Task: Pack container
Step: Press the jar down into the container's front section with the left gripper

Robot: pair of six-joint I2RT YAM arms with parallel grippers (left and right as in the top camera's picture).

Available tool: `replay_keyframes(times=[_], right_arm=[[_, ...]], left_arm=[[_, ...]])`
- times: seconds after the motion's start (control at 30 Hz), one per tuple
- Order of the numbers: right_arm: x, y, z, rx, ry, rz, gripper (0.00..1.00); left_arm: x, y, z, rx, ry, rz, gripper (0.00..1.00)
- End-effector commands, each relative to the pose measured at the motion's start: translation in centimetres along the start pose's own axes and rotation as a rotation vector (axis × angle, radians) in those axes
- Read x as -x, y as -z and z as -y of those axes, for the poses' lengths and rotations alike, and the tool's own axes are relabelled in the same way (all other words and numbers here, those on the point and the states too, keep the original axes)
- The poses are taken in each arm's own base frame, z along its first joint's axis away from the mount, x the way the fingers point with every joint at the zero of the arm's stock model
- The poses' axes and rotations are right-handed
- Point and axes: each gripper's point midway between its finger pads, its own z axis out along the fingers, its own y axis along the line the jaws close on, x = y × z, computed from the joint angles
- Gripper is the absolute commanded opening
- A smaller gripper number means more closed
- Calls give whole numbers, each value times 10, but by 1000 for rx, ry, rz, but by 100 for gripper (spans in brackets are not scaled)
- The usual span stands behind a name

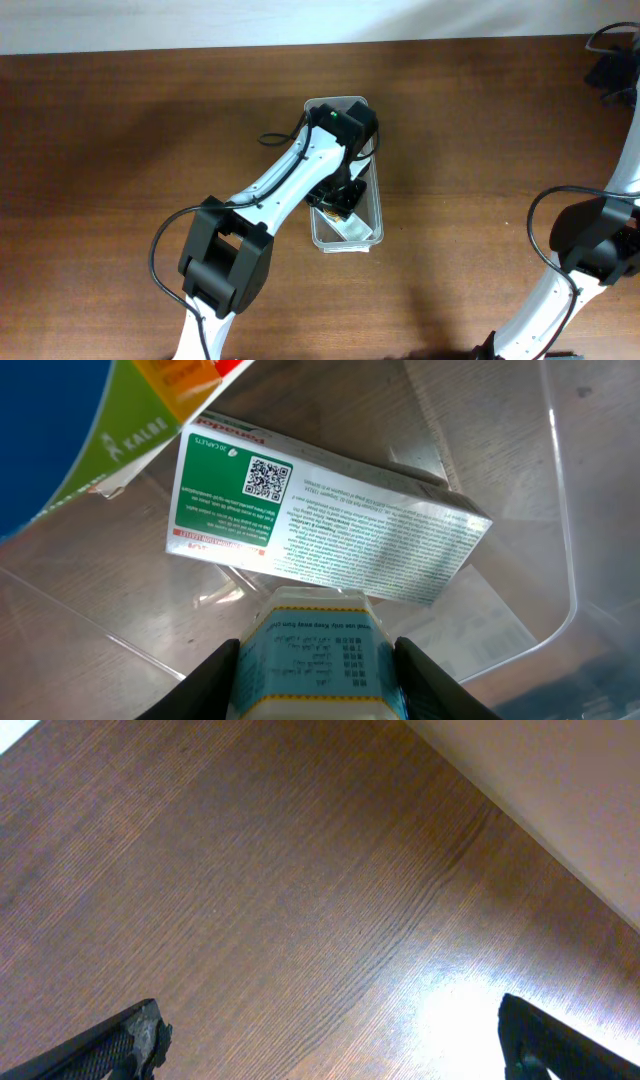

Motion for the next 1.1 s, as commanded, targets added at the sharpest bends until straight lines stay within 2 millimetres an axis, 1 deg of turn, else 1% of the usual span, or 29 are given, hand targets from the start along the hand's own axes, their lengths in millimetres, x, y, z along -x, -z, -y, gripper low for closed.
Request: replay_keyframes(times=[0.0,0.33,1.07], right_arm=[[-1,-5,4,-25,3,-6,98],[-1,-5,5,-24,3,-6,98],[-1,-5,5,-24,3,-6,98]], left_arm=[[-1,1,2,4,6,1,45],[2,1,3,2,4,15,45],[0,1,2,4,5,5,45]])
